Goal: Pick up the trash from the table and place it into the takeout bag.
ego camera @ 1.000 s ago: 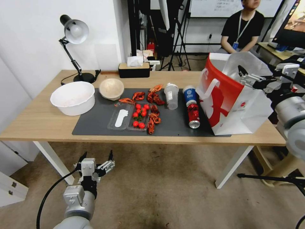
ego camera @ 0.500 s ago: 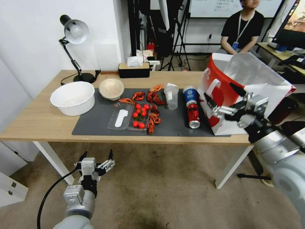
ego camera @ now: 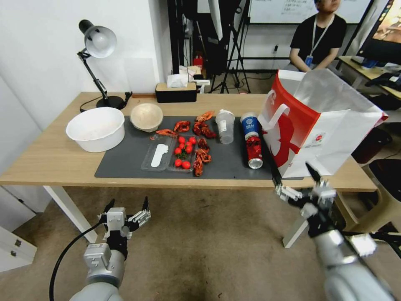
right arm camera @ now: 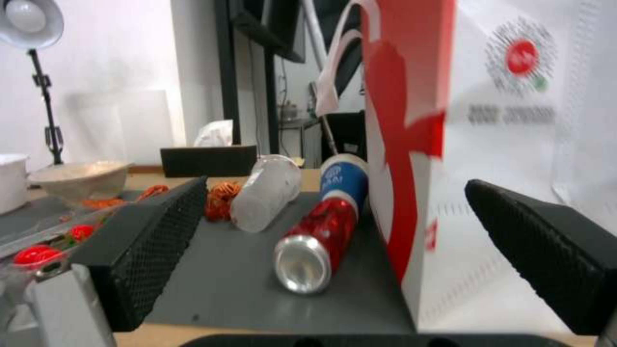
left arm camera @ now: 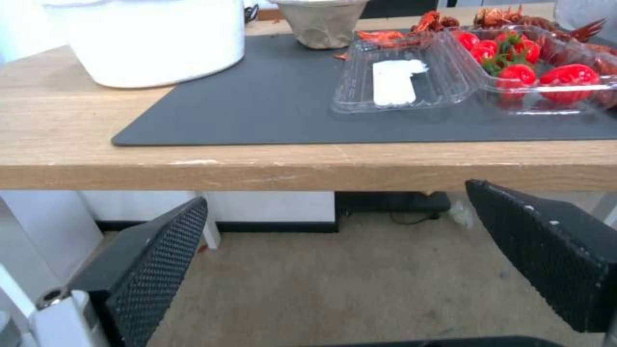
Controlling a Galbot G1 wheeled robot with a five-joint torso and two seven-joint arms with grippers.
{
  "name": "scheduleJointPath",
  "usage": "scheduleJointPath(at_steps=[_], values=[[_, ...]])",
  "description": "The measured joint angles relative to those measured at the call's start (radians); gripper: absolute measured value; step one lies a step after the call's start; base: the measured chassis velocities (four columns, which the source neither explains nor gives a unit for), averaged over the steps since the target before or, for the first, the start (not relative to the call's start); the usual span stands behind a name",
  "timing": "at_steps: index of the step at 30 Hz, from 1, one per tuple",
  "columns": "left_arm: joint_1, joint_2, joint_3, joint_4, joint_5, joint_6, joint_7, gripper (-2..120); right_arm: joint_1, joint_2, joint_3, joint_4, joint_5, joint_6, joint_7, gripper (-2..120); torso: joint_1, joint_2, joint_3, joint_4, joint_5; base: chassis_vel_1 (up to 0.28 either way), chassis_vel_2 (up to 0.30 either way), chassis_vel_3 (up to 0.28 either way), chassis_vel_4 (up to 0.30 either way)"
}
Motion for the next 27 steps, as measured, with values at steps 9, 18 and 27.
scheduleJointPath(at_steps=[9, 18, 27], values=[[-0.010, 0.010, -0.001, 0.019, -0.007, -0.019, 0.002, 100, -0.293, 0.328, -0.119, -0.181, -0.237, 0.470, 0.049, 100, 0.000, 0.000, 0.000, -0.0007, 0.0006, 0.000, 0.000, 0.000, 0.000], [-0.011, 0.012, 0.007, 0.029, -0.011, -0.031, 0.003, 100, -0.309, 0.357, -0.121, -0.233, -0.245, 0.513, 0.029, 100, 0.000, 0.000, 0.000, -0.0006, 0.0006, 0.000, 0.000, 0.000, 0.000], [-0.015, 0.014, -0.001, 0.027, -0.020, -0.033, 0.005, 100, -0.181, 0.304, -0.260, -0.241, -0.335, 0.341, 0.139, 100, 0.000, 0.000, 0.000, -0.0005, 0.0008, 0.000, 0.000, 0.000, 0.000]])
